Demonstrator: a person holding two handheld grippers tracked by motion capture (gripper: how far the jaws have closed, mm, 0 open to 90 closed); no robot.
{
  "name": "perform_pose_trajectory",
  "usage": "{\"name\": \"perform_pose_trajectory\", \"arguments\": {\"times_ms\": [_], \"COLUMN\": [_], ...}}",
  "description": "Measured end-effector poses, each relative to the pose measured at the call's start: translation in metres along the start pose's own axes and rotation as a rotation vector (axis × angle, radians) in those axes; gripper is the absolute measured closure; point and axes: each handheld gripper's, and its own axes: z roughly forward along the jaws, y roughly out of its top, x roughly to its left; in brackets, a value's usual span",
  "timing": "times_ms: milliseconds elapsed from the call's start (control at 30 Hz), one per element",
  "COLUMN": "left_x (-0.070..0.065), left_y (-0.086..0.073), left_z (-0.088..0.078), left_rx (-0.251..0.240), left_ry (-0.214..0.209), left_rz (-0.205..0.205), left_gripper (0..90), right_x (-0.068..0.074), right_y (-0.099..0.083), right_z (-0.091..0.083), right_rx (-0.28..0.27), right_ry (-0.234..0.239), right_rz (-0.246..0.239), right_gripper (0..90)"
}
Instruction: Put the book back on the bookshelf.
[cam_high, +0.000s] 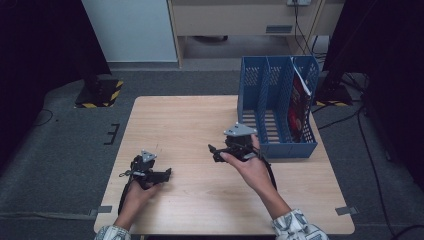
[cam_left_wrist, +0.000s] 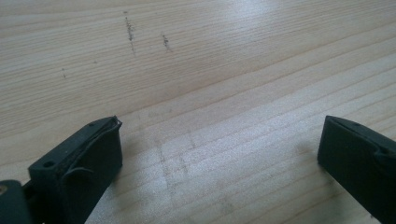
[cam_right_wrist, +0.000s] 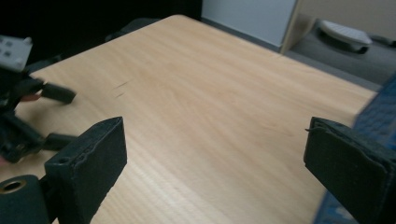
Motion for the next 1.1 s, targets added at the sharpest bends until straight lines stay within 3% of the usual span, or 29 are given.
{"name": "perform_pose_trajectory", "arguments": {"times_ms": [200, 500, 633, 1100], "left_x": [0.0, 0.0, 0.0, 0.0], "left_y": [0.0, 0.0, 0.0, 0.0], "left_z": [0.0, 0.0, 0.0, 0.0], "left_rx": [0.0, -0.001, -0.001, -0.001], "left_ry": [0.0, 0.0, -0.001, -0.001], "left_rz": [0.0, -0.001, -0.001, 0.0], "left_gripper": [0.0, 0.0, 0.0, 0.0], "right_x": [0.021, 0.034, 0.037, 0.027], "right_y": [-0.024, -0.067, -0.072, -0.078], "right_z": [0.023, 0.046, 0.054, 0.071], "right_rx": [0.086, 0.182, 0.216, 0.227], "right_ry": [0.071, 0.104, 0.093, 0.045], "right_rz": [-0.045, -0.03, -0.038, 0.015], "right_gripper": [6.5, 7.0, 7.0, 7.8]}}
